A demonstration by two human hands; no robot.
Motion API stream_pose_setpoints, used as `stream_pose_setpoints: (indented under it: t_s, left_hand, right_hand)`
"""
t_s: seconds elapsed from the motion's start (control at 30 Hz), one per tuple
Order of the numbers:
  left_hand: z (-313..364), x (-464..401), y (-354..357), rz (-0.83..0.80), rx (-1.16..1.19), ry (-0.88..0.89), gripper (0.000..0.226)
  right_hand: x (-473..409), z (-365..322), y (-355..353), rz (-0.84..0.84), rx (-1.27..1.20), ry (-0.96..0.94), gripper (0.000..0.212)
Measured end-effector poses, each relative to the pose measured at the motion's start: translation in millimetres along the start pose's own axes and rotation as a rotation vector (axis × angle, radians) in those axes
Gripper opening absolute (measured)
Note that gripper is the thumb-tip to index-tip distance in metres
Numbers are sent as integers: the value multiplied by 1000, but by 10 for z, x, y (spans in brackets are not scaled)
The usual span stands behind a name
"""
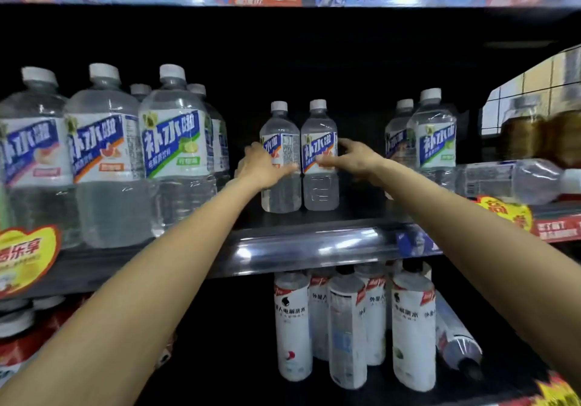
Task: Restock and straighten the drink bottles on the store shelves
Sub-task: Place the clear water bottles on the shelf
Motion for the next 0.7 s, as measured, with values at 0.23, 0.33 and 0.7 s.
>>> stream_pose_setpoints:
  t_s: [0.23, 0.33, 0.7]
  left_hand:
    - [74, -130, 65, -37, -121, -17, 71]
    - [116, -110, 82, 13, -17, -33, 76]
    - [656, 1286, -497, 258, 201, 386, 35]
  right_hand:
    - [-138, -111, -7, 41, 177, -6, 65]
    - [-87, -125, -18, 76, 176, -60, 85]
    - [1203, -571, -219, 323, 180, -432, 33]
Point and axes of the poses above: each hand's wrist, its own x-axis away from the middle knuckle, its own y-axis out of the palm, z = x × y, the point moved 9 cm from there along -x, towards the middle knuckle, and after that the axes turned 8 degrees about x, right-handed, at the moved point
